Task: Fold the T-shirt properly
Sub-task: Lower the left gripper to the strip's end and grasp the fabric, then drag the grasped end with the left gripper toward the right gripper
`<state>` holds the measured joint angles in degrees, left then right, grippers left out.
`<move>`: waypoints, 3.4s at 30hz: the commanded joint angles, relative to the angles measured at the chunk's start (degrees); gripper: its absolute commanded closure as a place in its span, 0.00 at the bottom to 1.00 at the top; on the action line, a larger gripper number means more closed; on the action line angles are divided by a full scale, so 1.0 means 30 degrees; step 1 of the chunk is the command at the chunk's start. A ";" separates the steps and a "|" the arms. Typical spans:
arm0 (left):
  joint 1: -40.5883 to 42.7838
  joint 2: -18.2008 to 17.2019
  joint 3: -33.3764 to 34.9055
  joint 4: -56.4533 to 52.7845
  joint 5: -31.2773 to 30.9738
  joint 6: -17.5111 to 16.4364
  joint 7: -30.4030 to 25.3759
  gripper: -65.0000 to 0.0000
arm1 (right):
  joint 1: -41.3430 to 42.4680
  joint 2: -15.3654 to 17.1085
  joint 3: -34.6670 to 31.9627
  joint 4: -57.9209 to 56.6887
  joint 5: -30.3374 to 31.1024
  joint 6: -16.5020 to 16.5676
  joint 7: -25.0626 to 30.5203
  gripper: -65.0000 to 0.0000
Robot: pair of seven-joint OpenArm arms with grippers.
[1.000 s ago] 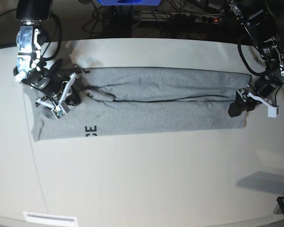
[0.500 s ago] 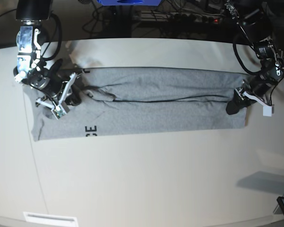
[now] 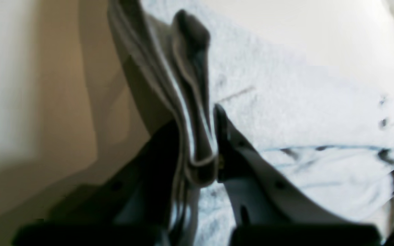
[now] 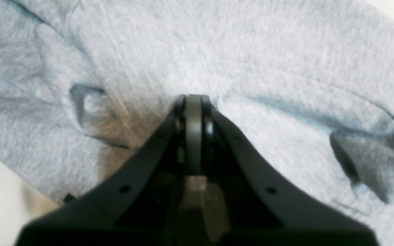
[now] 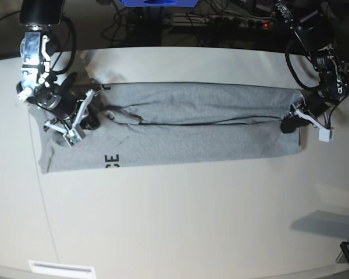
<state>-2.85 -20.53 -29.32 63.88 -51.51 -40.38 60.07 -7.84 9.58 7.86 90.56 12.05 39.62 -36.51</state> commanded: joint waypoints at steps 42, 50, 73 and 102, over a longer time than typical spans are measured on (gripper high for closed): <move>0.1200 0.5043 0.5627 1.2246 0.1183 0.0127 0.2671 1.00 | 0.0018 0.0073 0.0033 0.0098 -0.0106 0.0128 -0.0327 1.00; 0.0790 0.5951 0.6917 1.2100 0.1213 0.0127 0.2642 1.00 | 0.0018 0.0073 0.0033 0.0098 -0.0106 0.0128 -0.0327 1.00; -0.0353 0.6830 0.9700 0.9345 0.1183 0.1079 0.1675 1.00 | -0.0040 0.0073 0.0033 0.0098 -0.0106 0.0128 -0.0327 1.00; -0.1496 0.7153 1.4184 0.8173 -0.1161 0.0127 0.1675 0.53 | -0.0275 0.0073 0.0033 0.0098 -0.0106 0.0128 -0.0327 1.00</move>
<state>-5.98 0.80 13.45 87.55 -53.58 -39.35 66.41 -8.60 9.43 7.86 90.56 12.49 39.59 -35.77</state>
